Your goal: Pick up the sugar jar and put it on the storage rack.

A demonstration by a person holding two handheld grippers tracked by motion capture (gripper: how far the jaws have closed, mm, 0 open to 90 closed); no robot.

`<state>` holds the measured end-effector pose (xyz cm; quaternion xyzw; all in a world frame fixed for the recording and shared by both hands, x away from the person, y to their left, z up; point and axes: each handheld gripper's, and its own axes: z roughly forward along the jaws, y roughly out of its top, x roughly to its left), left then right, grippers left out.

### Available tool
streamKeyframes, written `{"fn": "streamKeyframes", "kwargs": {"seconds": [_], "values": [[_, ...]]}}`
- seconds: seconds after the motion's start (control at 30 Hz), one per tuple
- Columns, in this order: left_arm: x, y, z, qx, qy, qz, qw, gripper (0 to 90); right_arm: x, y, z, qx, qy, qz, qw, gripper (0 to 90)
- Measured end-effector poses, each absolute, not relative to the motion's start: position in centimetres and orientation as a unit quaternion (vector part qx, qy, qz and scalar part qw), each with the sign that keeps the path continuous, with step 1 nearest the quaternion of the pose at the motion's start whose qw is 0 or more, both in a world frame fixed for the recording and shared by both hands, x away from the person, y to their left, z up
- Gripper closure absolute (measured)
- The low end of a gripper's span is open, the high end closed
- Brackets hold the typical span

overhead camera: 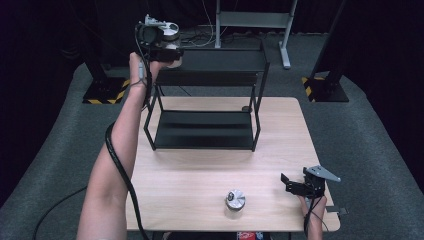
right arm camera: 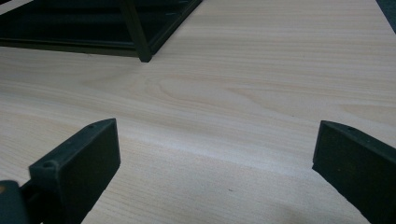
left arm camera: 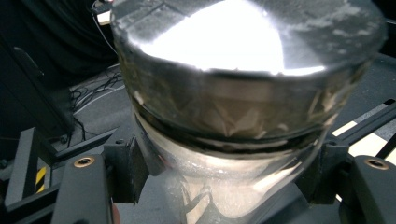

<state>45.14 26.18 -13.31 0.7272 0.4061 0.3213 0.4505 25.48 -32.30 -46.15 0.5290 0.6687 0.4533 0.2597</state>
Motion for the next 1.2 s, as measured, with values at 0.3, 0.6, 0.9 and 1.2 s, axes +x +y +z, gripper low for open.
{"fn": "streamKeyframes", "kwargs": {"seconds": [0.3,0.6,0.9,1.2], "values": [[46.2,25.7,-13.7,0.728,0.415,0.318,0.443,30.5,25.4,-32.3,-46.2,0.529,0.668,0.454,0.26,0.0],[47.2,25.6,-13.9,0.728,0.428,0.313,0.435,30.5,25.4,-32.3,-46.2,0.528,0.667,0.456,0.261,0.0],[48.3,25.8,-14.3,0.725,0.442,0.301,0.435,30.5,25.4,-32.4,-46.3,0.528,0.667,0.456,0.262,0.0],[48.9,26.6,-14.6,0.717,0.452,0.28,0.45,30.4,25.3,-32.4,-46.3,0.528,0.666,0.458,0.261,0.0]]}}
